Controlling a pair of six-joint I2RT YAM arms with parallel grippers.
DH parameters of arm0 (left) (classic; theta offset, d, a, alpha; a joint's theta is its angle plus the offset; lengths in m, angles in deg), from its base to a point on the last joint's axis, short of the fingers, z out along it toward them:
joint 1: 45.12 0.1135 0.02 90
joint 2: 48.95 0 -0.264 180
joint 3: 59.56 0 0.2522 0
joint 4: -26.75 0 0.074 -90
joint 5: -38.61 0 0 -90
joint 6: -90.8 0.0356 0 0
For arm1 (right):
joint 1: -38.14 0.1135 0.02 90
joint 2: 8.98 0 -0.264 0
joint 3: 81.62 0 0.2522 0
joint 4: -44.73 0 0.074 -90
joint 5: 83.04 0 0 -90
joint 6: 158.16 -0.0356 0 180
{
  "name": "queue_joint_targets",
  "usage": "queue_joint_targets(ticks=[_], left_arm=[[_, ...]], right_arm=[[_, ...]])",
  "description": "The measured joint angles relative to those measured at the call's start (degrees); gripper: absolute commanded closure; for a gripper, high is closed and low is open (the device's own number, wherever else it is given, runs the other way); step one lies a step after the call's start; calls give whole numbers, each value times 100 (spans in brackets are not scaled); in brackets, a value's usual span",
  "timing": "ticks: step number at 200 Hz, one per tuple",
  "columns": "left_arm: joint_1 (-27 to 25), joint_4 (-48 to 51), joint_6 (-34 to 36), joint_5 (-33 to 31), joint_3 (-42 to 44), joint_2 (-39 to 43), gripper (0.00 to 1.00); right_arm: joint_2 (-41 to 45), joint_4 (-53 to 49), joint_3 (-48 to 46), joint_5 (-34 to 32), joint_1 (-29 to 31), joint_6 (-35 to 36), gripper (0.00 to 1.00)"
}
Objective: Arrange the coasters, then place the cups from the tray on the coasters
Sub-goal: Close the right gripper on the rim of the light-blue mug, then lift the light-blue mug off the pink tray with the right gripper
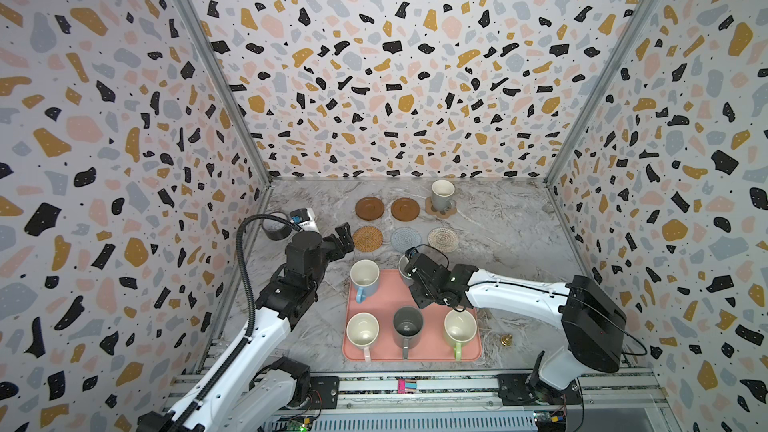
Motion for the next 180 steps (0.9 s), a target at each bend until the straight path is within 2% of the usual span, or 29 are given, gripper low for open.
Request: queue_joint_targets(ticks=[66, 180], left_arm=[[0, -85, 0, -2, -2, -492, 1], [0, -210, -4, 2, -101, -654, 0]], right_arm=[[83, -146, 22, 94, 11, -50, 92], [385, -339, 146, 92, 11, -122, 92]])
